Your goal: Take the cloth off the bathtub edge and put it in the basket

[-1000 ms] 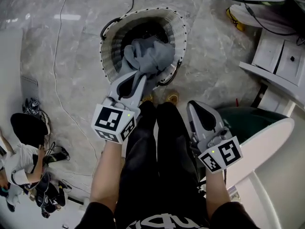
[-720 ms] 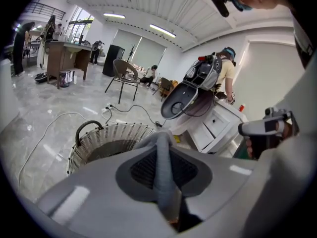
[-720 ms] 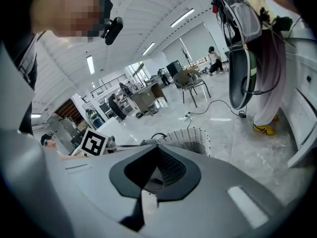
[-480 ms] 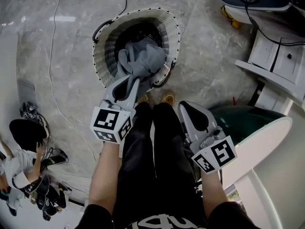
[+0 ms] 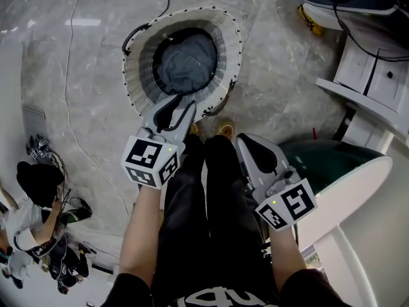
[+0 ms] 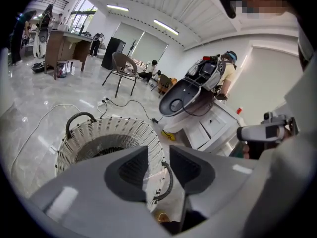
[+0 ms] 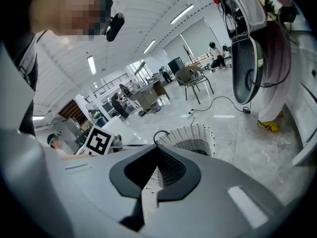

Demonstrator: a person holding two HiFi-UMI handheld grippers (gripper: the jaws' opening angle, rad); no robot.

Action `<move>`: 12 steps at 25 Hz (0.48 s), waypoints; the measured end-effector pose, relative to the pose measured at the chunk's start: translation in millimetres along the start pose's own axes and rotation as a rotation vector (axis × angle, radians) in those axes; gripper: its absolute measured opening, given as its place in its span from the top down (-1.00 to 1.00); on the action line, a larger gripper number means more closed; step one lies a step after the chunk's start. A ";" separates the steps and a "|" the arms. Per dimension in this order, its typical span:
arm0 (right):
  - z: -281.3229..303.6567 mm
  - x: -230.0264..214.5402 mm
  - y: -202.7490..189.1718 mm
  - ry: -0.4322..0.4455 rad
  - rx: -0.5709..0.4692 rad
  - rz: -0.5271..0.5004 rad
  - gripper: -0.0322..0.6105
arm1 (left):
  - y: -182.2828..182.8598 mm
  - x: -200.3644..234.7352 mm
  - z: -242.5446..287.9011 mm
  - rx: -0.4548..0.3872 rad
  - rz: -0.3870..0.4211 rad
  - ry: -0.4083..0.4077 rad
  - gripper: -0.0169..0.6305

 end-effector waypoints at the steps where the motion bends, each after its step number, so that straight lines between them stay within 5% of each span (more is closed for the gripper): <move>1: -0.5 -0.1 0.2 0.001 0.000 -0.002 0.87 | -0.7 -1.3 -0.2 0.002 -0.001 0.000 0.65; 12: -19.9 14.3 17.8 0.062 0.012 -0.046 0.87 | 7.2 -35.4 -32.9 0.027 -0.008 -0.027 0.65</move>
Point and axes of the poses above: the fingertips, and each gripper's own axes: z forward along the fingers, x to its left, y out of its top, the point moved 10 cm from there along -z, backward along the fingers, and after that the axes turned 12 degrees about -z, right-handed, at the moved point
